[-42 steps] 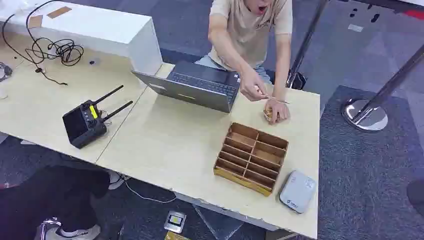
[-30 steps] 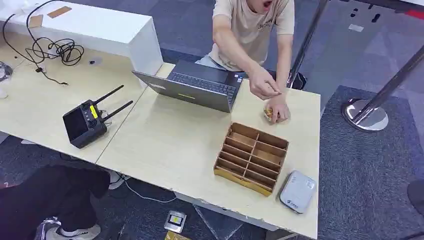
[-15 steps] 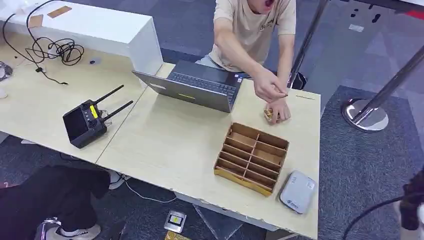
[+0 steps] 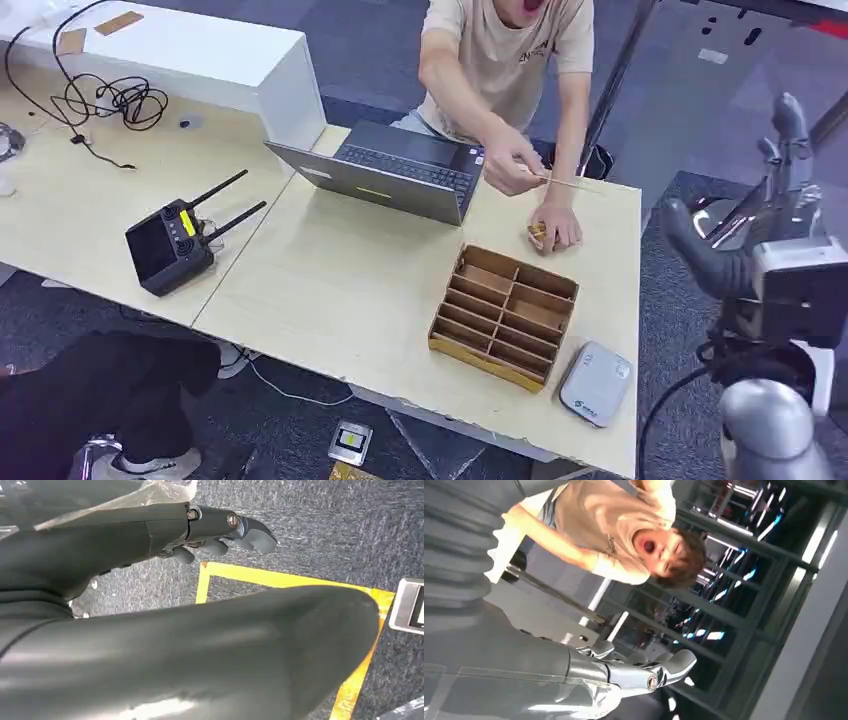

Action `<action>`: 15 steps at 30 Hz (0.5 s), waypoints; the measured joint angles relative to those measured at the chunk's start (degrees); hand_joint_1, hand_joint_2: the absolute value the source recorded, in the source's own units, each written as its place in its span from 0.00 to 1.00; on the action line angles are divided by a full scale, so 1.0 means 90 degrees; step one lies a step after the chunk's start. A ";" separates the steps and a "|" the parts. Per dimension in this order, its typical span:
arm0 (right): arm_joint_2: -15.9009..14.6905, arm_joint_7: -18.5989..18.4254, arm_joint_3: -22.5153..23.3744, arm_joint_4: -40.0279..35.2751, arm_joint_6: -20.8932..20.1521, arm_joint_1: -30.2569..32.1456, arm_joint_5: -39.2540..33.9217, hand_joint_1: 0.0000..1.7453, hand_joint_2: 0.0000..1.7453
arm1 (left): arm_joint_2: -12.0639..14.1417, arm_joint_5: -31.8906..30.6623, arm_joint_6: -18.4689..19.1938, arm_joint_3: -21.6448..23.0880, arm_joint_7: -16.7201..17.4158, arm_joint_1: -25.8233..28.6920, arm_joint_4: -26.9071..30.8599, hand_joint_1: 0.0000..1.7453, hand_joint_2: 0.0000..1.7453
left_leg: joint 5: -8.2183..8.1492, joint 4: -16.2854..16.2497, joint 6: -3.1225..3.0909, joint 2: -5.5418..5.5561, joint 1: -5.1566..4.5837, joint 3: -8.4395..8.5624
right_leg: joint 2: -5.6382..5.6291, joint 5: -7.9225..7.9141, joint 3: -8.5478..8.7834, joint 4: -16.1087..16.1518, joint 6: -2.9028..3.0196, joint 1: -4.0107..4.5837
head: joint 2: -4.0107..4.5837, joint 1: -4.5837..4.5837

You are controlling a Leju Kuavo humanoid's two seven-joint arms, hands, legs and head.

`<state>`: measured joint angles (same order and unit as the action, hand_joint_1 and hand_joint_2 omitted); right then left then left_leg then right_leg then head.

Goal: Pass the card to the sensor for recognition and then transmit it.

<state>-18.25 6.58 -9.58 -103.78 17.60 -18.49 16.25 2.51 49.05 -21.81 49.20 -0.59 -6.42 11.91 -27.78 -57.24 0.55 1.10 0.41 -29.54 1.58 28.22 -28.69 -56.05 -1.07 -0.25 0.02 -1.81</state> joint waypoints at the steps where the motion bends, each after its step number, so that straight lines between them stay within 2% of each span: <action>1: 0.0002 -0.0024 -0.0134 0.0017 0.0015 -0.0040 0.0170 0.00 1.00 | 0.0002 -0.0014 0.0005 0.0010 0.0000 -0.0001 0.0000 0.00 0.00 | 0.0000 0.0000 0.0000 0.0000 0.0000 0.0000 | 0.0000 0.0000 0.0000 0.0000 0.0000 0.0000 | 0.0000 0.0005; 15: 0.0092 -0.0413 -0.1671 0.0938 0.0559 -0.0512 0.2737 0.00 1.00 | 0.0012 -0.0175 0.0100 0.0287 -0.0056 -0.0019 0.0000 0.00 0.00 | 0.0000 0.0000 0.0000 -0.0001 0.0000 -0.0001 | -0.0001 0.0000 -0.0004 0.0000 0.0000 0.0000 | 0.0000 0.0005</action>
<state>-17.42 2.86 -24.61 -95.34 22.62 -23.09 40.88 2.62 47.47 -20.92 51.78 -1.09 -6.59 11.91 -27.78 -57.24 0.55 1.09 0.41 -29.55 1.56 28.22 -28.73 -56.05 -1.06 -0.25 0.02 -1.77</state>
